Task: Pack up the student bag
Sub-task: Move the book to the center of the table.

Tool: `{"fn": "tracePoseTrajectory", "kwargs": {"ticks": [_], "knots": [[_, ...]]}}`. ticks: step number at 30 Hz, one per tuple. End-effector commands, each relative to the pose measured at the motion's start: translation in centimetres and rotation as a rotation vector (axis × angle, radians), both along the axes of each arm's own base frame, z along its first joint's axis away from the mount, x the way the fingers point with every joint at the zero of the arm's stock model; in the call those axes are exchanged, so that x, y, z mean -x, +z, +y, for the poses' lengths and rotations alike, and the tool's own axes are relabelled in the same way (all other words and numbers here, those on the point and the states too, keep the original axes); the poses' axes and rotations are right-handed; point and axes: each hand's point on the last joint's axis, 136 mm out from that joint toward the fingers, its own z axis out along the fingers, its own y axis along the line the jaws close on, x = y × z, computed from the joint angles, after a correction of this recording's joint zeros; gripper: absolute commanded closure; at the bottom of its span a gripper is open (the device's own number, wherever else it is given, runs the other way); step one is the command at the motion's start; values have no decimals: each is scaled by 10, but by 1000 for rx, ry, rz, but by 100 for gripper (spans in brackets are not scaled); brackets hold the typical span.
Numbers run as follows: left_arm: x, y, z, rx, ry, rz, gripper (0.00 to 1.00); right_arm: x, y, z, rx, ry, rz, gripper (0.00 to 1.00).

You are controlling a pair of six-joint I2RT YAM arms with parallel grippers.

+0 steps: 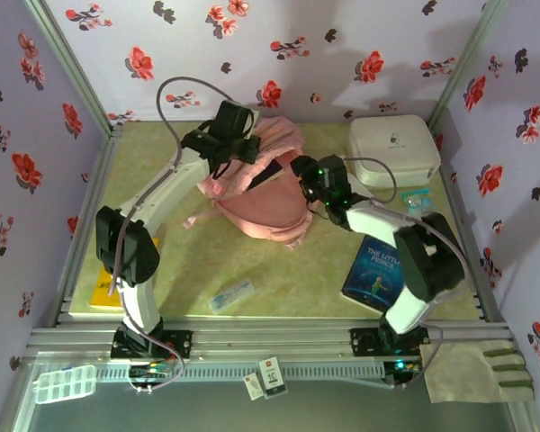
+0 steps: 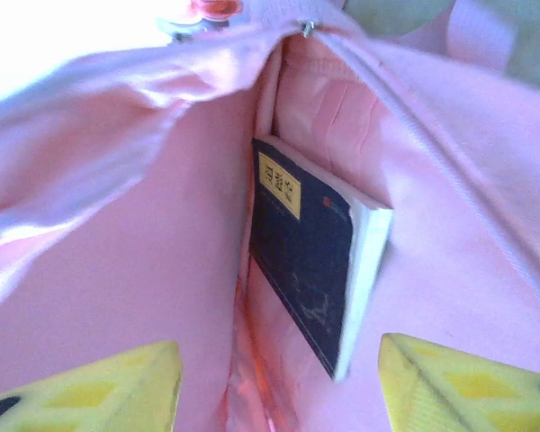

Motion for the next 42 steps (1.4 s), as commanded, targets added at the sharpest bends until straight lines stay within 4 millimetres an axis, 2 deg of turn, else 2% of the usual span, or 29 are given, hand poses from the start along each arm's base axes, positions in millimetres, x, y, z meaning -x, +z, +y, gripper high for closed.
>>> {"fn": "tracePoseTrajectory", "kwargs": {"ticks": [1,4,7,8,10,12,14,16,17,18,20,22,29,38,42], "knots": [[-4,30,35,48,135,-92,100,36,-26,-33,211,-18,90,38],[7,12,54,40,176,-56,100,64,-34,-78,438,-84,151,32],[24,-3,67,38,190,-28,100,86,-33,-121,627,-152,193,29],[31,-6,68,45,186,-20,96,90,-31,-136,679,-191,198,28],[45,-12,67,82,165,12,55,100,-30,-154,726,-210,212,25],[55,-16,65,120,152,37,29,108,-35,-164,731,-195,242,24],[64,-18,62,149,129,57,15,117,-42,-173,739,-179,291,22],[69,-18,61,164,124,69,6,128,-54,-171,723,-88,353,14],[72,-18,60,168,109,75,3,130,-57,-168,723,-46,362,14],[74,-17,57,171,88,81,1,135,-62,-170,740,-28,395,11],[75,-16,56,179,80,85,0,144,-70,-177,778,-18,434,1],[75,-17,55,180,79,86,0,153,-79,-183,787,-22,475,1],[76,-18,54,190,75,87,0,177,-115,-184,764,5,570,1],[80,-19,47,203,29,105,0,183,-143,-161,629,51,622,1],[81,-25,37,230,-6,135,0,182,-151,-137,526,107,633,2]]}}
